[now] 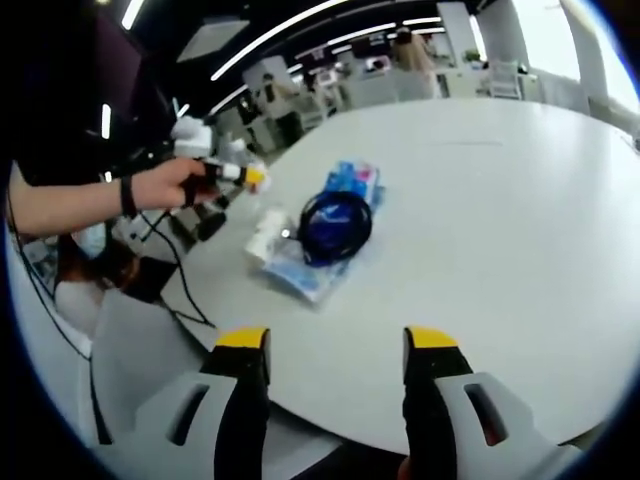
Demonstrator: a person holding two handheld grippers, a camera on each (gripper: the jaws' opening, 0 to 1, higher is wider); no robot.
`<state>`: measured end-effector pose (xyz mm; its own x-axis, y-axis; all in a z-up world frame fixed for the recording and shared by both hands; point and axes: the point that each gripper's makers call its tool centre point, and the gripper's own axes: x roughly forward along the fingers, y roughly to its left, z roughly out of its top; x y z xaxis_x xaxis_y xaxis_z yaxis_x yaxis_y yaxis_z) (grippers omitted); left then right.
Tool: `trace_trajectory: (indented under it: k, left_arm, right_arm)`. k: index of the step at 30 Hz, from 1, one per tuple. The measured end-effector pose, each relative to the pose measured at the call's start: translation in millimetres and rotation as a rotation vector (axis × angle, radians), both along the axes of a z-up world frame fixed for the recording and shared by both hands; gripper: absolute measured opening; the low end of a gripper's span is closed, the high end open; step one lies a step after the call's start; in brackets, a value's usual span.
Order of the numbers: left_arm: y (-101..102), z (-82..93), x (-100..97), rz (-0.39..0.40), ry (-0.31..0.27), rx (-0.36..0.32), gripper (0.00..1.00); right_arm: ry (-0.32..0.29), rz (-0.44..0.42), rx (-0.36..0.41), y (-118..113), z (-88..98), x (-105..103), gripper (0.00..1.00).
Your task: Arrange the tabletop items into an orderly group along one side of the table until the central work area is clear of visible clutter.
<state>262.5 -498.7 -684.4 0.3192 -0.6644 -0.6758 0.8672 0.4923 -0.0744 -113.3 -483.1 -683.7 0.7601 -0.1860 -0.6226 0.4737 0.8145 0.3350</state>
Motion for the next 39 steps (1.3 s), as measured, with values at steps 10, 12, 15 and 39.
trace_trajectory:
  k: [10,12,15,39]
  left_arm:
    - [6.8,12.2,-7.4,0.03,0.084,-0.094,0.42]
    - [11.2,13.0,-8.7,0.034,0.087,-0.099,0.41]
    - [19.1,12.5,-11.6,0.041,0.093,-0.098,0.41]
    - [93.4,-27.1,-96.3,0.077,0.399,-0.127,0.42]
  right_arm:
    - [-0.012,0.02,0.0,3.7,0.8,10.4,0.52]
    - [-0.013,0.021,0.0,3.7,0.7,11.5,0.52]
    - [-0.017,0.026,-0.001,4.6,1.4,12.8,0.52]
    - [-0.047,0.017,0.008,8.1,2.6,8.5,0.52]
